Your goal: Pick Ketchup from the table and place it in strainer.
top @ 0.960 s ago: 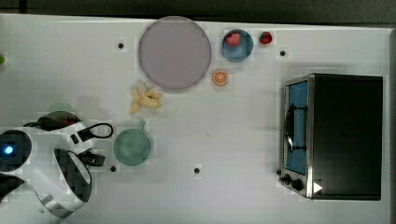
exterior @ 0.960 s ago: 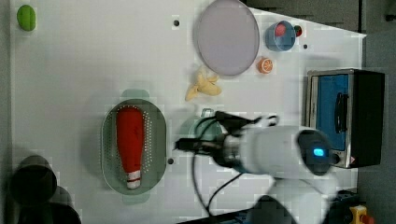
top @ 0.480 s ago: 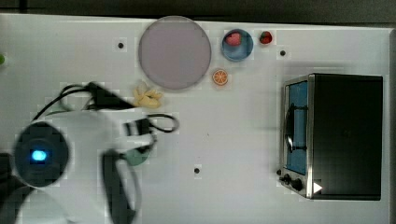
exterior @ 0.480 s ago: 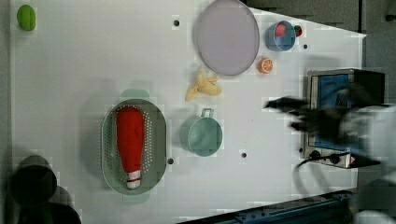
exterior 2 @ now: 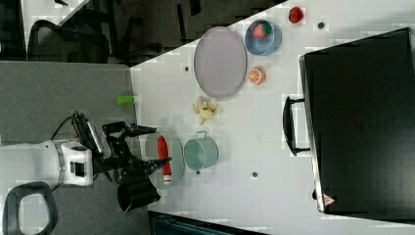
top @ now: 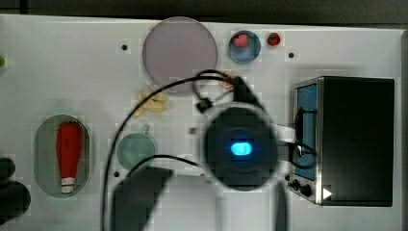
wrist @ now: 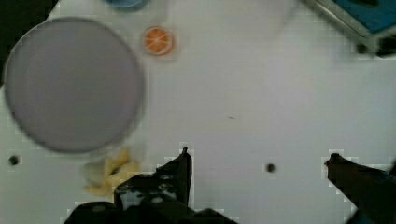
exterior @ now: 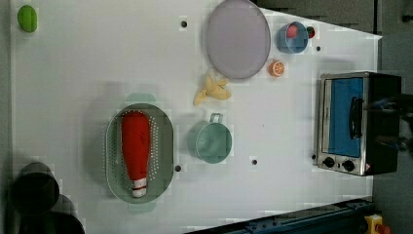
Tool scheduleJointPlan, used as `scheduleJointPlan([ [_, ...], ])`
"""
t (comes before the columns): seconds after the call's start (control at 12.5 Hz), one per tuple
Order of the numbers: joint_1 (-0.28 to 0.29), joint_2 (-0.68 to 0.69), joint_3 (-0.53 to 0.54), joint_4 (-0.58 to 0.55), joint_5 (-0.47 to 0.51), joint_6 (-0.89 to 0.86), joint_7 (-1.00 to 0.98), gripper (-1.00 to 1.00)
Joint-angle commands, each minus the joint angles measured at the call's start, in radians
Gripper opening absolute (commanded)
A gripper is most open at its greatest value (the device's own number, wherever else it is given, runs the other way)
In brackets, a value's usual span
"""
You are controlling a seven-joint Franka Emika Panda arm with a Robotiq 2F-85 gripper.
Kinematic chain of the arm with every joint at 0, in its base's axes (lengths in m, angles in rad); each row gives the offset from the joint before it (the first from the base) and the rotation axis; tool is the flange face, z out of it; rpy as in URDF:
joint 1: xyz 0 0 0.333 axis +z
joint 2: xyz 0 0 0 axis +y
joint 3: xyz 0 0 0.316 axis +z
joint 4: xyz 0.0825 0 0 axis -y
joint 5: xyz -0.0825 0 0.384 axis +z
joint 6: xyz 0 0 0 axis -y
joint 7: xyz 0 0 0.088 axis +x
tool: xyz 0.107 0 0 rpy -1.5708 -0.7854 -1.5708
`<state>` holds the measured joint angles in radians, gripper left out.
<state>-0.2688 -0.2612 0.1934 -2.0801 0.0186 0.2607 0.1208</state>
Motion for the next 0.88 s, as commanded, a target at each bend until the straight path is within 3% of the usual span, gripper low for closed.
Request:
scheduleJointPlan([
  [0.08, 0.028, -0.008, 0.031, 0.095, 0.012, -0.117, 0.033, 1.00],
  [0.32, 0.028, -0.006, 0.029, 0.153, 0.021, -0.183, 0.032, 1.00],
  [0.88, 0.028, -0.007, 0.015, 0.158, 0.067, -0.192, -0.003, 1.00],
])
